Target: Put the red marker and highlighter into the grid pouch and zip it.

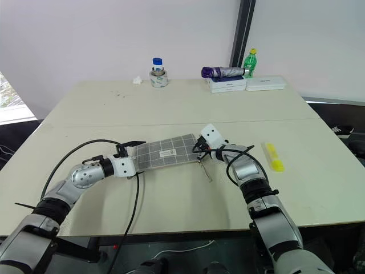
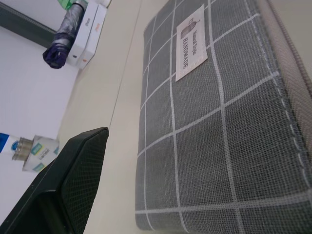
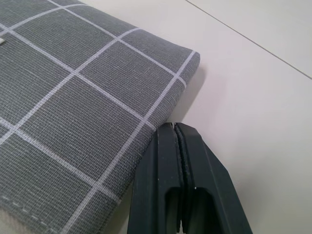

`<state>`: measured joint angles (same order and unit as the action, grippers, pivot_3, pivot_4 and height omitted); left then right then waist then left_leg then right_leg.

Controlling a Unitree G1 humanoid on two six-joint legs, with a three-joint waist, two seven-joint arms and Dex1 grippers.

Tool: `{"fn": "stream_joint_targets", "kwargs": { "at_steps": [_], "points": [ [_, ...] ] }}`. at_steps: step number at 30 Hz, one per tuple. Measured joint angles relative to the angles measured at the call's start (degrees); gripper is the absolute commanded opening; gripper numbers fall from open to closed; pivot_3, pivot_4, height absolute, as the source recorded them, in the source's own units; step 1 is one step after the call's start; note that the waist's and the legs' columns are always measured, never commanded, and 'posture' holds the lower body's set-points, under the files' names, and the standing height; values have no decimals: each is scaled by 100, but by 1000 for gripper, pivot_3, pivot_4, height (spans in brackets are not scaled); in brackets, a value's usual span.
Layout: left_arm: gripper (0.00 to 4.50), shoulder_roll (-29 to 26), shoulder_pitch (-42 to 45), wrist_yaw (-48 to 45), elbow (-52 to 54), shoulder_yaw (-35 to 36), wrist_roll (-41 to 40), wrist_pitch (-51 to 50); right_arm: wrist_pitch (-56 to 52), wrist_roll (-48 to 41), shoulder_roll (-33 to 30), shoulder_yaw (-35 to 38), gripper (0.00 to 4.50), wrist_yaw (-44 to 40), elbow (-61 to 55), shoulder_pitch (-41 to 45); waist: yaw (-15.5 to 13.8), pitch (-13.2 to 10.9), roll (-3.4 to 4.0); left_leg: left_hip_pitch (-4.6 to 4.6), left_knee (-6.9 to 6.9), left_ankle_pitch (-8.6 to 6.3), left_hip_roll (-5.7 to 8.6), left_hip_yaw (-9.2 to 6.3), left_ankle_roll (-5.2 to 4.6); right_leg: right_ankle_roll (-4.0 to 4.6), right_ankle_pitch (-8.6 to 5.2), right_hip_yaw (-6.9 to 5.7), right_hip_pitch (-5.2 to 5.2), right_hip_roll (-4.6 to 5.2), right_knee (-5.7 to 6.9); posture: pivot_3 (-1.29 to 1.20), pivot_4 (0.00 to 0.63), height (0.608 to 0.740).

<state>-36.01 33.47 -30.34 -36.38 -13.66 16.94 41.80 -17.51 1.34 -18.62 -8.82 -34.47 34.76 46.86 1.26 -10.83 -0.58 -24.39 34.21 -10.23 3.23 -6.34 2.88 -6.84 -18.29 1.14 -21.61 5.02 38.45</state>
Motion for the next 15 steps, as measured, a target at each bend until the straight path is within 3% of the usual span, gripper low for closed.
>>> {"fn": "stream_joint_targets", "kwargs": {
  "at_steps": [3,10,15],
  "points": [
    [3625,-32,-181,-180,173,22,-157,-6,7,20,13,0,0,-2,96,49,6,0,0,0,-1,0,0,0,0,0,0,1,-3,0,1,0,150,740],
    [140,-143,-577,-626,582,103,-566,-5,40,33,18,1,0,2,193,71,82,0,1,-1,-4,2,-3,-2,3,1,0,4,-6,0,6,0,150,740],
    [63,-159,-839,-752,969,151,-762,-156,81,32,34,2,0,-14,193,72,128,0,1,-1,-5,2,-4,-2,3,1,0,6,-11,-2,10,0,150,740]
  ]
}}
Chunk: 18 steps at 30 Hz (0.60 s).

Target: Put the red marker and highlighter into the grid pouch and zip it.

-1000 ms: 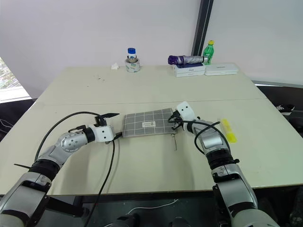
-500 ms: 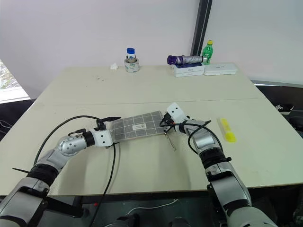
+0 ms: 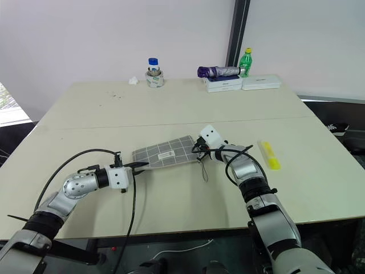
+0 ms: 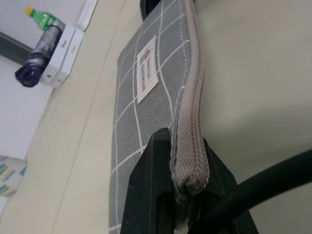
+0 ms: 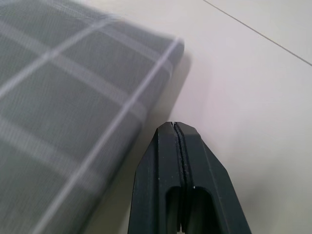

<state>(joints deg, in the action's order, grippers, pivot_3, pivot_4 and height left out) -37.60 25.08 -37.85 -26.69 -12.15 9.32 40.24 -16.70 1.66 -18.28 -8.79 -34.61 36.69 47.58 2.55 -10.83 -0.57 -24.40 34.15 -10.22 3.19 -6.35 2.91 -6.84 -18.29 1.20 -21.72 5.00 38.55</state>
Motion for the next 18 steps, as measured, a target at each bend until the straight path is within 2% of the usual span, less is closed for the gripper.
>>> {"fn": "stream_joint_targets", "kwargs": {
  "at_steps": [3,8,11,14,17,18],
  "points": [
    [63,29,-199,-37,354,85,-164,-422,95,-3,-11,2,0,-9,-92,-3,8,0,0,0,0,0,-1,3,0,0,0,5,-4,0,4,0,150,740],
    [63,412,-658,139,1638,663,-1134,-2211,300,50,-333,48,0,42,-846,-43,-3,-1,1,-7,5,1,-6,4,2,0,-1,11,-17,0,22,0,150,740],
    [0,528,-804,325,2393,1017,-1580,-3227,2,-131,-670,241,904,-178,-1540,-275,-21,-1,1,-6,9,2,-9,2,3,-1,-3,11,-14,2,30,0,150,740],
    [0,616,-982,525,3013,1260,-1861,-4027,-564,-460,-977,547,2436,-433,-2234,-570,-15,-1,1,-5,10,2,-6,4,3,-1,-3,12,-13,2,31,0,150,740],
    [0,705,-1105,591,3378,1300,-1909,-4455,-1058,-771,-999,725,3929,-547,-2829,-750,13,-1,1,1,9,2,-8,8,3,1,-3,17,-14,-5,37,0,150,740],
    [0,762,-1137,613,3471,1300,-1931,-4576,-1194,-874,-998,730,3929,-589,-3036,-818,9,-1,0,1,9,2,-10,7,3,1,-4,16,-14,-7,37,0,150,740]
  ]
}}
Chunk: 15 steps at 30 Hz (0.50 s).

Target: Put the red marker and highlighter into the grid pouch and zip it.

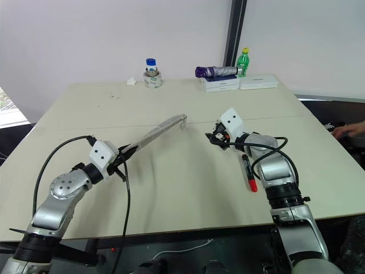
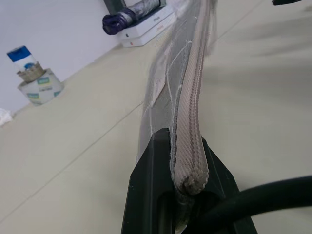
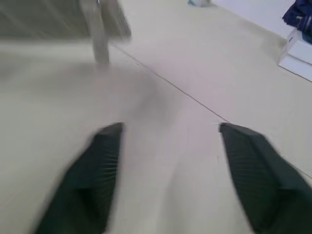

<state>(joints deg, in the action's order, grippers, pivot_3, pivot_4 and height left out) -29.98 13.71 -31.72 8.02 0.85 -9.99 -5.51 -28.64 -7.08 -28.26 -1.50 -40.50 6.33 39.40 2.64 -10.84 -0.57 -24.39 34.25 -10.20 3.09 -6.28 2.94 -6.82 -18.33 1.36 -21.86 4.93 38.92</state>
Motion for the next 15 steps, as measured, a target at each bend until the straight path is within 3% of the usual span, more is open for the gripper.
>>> {"fn": "stream_joint_targets", "kwargs": {
  "at_steps": [6,15],
  "points": [
    [0,199,-60,88,323,-2,-50,-443,-314,-113,293,-59,3929,159,-314,-60,-27,0,0,-1,3,1,1,0,1,0,0,0,1,5,0,0,150,740],
    [0,310,-160,79,618,-6,-67,-686,-254,-129,738,-135,3929,447,169,98,-27,0,0,-2,2,2,3,0,3,0,0,0,0,5,0,0,150,740]
  ]
}}
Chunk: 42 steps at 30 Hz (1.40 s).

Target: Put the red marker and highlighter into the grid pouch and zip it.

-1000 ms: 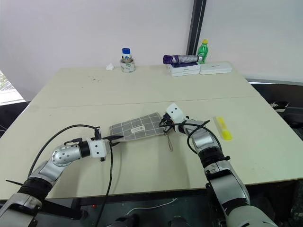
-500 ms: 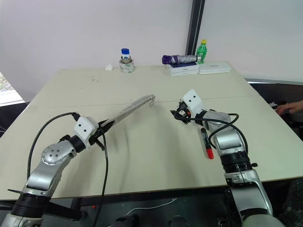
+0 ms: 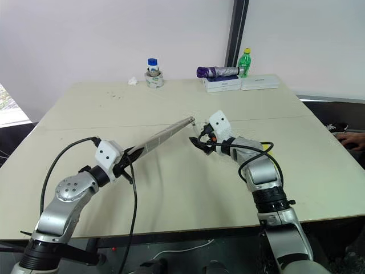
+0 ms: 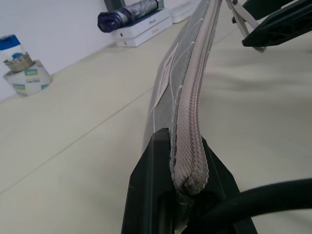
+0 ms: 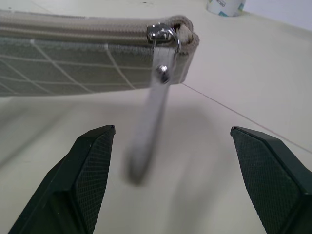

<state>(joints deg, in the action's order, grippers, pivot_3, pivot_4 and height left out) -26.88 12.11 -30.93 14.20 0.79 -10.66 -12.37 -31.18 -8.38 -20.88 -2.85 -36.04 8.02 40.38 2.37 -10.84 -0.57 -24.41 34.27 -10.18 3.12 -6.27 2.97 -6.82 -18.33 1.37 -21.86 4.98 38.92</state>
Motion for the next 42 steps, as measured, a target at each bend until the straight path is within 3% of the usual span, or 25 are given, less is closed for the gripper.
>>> {"fn": "stream_joint_targets", "kwargs": {
  "at_steps": [3,6,11,21,27,34,42],
  "points": [
    [0,1,-57,-12,8,0,-2,-23,120,4,10,0,3929,33,164,32,0,0,0,0,0,0,0,0,0,0,0,0,0,0,0,0,150,740],
    [0,2,-73,-23,54,0,-8,-80,167,-9,66,1,2650,51,285,62,0,0,0,0,0,0,0,0,0,0,0,0,0,0,0,0,150,740],
    [0,16,-81,-59,78,-1,-9,-90,157,-142,125,-3,35,11,286,66,0,0,0,0,0,0,0,0,0,0,0,0,0,0,0,0,150,740],
    [0,84,-73,-41,76,-7,12,-95,24,-201,185,-133,35,-74,-108,27,0,0,0,0,-1,0,0,0,0,0,0,0,-1,0,0,0,150,740],
    [0,254,12,135,22,-172,172,-112,-361,-304,287,-911,35,-476,-1295,-266,5,0,0,0,-1,0,-1,-2,0,0,0,0,-1,0,0,0,150,740],
    [0,561,55,361,18,-320,298,-195,-841,-385,994,-1667,35,-407,-1827,-280,-3,0,0,0,-1,0,-2,-5,1,0,0,-1,-2,1,0,0,150,740],
    [0,688,48,564,18,-355,411,-193,-992,-422,955,-1714,35,-402,-1990,-282,-25,1,-1,-1,0,0,1,-6,2,0,0,-1,-3,2,0,0,150,740]
  ]
}}
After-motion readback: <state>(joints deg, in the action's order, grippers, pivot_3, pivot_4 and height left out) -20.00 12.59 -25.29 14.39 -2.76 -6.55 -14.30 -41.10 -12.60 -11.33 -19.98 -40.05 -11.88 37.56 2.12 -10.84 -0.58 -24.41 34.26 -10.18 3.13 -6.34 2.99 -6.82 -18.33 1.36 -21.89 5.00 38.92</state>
